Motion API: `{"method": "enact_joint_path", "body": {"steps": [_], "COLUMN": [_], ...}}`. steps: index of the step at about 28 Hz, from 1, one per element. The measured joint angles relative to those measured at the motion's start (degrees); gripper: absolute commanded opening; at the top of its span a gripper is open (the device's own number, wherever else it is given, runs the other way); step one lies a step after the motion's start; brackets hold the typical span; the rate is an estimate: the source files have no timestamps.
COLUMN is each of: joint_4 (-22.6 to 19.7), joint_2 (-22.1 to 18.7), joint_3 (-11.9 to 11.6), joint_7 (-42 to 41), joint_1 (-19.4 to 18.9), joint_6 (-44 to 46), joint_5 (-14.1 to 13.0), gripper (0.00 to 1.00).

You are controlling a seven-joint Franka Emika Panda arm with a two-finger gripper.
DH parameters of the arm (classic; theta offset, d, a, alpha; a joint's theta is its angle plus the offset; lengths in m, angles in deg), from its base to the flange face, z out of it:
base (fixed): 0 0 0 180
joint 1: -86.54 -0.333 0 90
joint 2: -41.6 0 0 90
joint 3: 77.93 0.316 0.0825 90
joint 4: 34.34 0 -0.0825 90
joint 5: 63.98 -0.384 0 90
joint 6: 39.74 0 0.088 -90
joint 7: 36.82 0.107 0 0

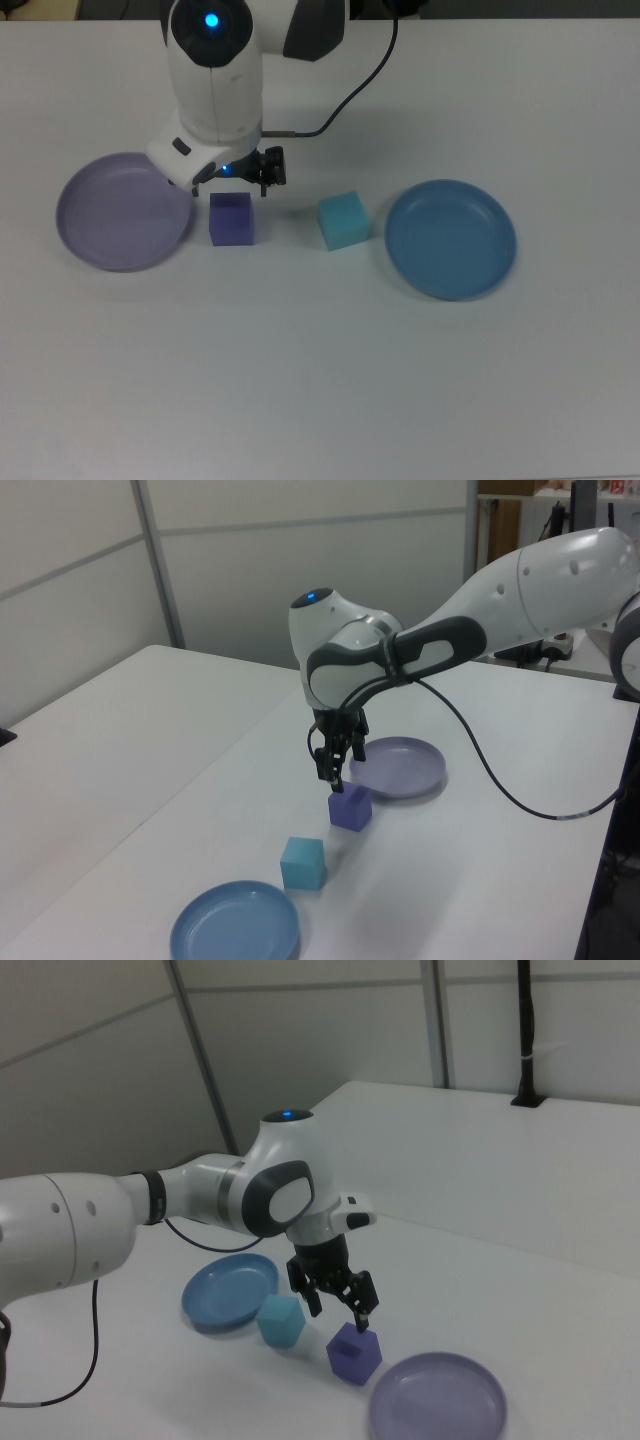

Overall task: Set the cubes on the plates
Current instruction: 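Lower the open gripper onto the dark purple cube and close it, then carry the purple cube over the lavender plate and lower it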

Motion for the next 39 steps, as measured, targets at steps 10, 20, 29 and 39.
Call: {"method": "enact_joint_path", "body": {"steps": [10,20,29,39], "joint_4": [-0.10,-0.16,0.25,2.40], "joint_2": [2.66,5.83,6.13,4.45], "joint_3": [-0.01,-0.01,0.00,-0.14], "joint_7": [-0.02,-0.01,4.69,8.81], "joint_1": [0.00,0.00,-0.16,0.28], "joint_6": [-0.74,-2.08,-2.48,-2.51], "joint_5": [0.98,1.94,2.25,2.21], "gripper": [1.00,0.18,0.00,0.00]}}
